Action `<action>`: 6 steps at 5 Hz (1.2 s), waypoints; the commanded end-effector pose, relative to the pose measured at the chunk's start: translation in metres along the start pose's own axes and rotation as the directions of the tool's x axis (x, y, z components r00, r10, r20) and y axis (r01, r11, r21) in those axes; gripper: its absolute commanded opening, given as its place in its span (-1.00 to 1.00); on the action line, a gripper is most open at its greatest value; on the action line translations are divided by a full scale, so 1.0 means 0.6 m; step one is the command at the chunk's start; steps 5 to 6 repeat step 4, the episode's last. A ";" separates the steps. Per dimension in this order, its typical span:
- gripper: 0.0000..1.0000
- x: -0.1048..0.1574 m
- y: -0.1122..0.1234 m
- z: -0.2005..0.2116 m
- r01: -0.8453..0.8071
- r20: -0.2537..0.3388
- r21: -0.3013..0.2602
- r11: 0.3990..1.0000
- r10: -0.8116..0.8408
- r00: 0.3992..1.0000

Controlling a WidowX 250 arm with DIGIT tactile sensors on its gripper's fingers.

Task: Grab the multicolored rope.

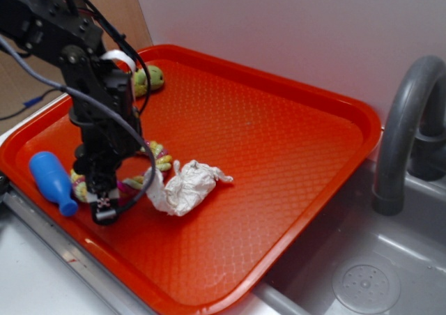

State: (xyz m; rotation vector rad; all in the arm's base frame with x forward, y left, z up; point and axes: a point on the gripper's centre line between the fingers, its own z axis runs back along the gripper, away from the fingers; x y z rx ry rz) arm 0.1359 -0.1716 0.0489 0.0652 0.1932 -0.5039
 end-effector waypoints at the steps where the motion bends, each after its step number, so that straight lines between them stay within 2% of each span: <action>1: -1.00 -0.004 0.119 0.185 -0.402 0.079 -0.154 0.902 0.417 0.905; 2: -1.00 0.000 0.165 0.259 -0.456 0.069 -0.246 0.856 0.484 0.872; 3: -1.00 0.009 0.158 0.307 -0.440 0.145 -0.201 0.875 0.470 0.870; 4: -1.00 0.013 0.157 0.299 -0.435 0.135 -0.176 0.883 0.460 0.878; 6: -1.00 0.013 0.157 0.299 -0.435 0.135 -0.176 0.883 0.460 0.878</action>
